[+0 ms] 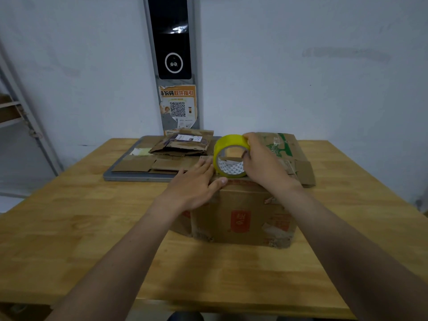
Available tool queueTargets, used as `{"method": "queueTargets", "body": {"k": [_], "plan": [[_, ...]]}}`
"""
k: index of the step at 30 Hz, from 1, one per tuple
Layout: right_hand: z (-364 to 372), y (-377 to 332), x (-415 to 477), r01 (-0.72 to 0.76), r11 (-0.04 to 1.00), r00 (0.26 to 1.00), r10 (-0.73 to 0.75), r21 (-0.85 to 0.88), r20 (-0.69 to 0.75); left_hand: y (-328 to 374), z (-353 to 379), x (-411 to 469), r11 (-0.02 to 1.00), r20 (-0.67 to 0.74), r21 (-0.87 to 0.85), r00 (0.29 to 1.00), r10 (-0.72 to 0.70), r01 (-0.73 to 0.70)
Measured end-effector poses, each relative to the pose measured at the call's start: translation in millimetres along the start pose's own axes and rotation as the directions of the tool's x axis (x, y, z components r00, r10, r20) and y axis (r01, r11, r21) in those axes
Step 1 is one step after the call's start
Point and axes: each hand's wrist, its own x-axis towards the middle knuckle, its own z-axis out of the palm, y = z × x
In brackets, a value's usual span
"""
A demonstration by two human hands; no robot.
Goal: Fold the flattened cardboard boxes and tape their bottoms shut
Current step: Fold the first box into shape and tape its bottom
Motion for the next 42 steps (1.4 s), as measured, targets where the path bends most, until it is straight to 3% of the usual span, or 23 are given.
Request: {"method": "queueTargets", "body": {"k": [10,15,19,22,28,36,42], "plan": [[-37.3,25.2,-10.4,-0.02,0.994,0.996,0.01,-0.106,-0.087,-0.3,-4.8,-4.0,0.998,0.047,-0.038,0.998,-0.039,0.041],[-34.2,33.1,-23.0,-0.111,0.994,0.982,0.106,-0.021,-0.156,3.1,-4.9,-5.0,0.998,0.031,-0.043,0.998,-0.045,0.047],[-30.0,42.8,-28.9,-0.239,0.971,0.971,0.238,-0.026,-0.036,-0.3,-5.7,-4.0,0.998,0.043,-0.01,0.998,-0.054,0.055],[-25.7,35.3,-28.1,-0.263,0.959,0.964,0.257,0.11,0.069,-4.7,-8.4,-2.6,0.994,0.049,0.068,0.995,-0.088,0.085],[-2.8,9.1,-22.5,-0.167,0.978,0.985,0.16,0.127,0.061,-20.1,-14.3,-3.1,0.966,0.089,0.18,0.975,-0.204,0.186],[10.5,0.1,-15.4,-0.101,0.991,0.994,0.098,0.082,0.049,-8.2,-7.3,0.8,0.988,0.047,0.145,0.997,-0.054,0.047],[11.9,-5.7,-9.0,-0.104,0.992,0.994,0.1,0.065,0.052,-4.1,-4.8,1.9,0.993,0.068,0.103,0.995,-0.07,0.062]]}}
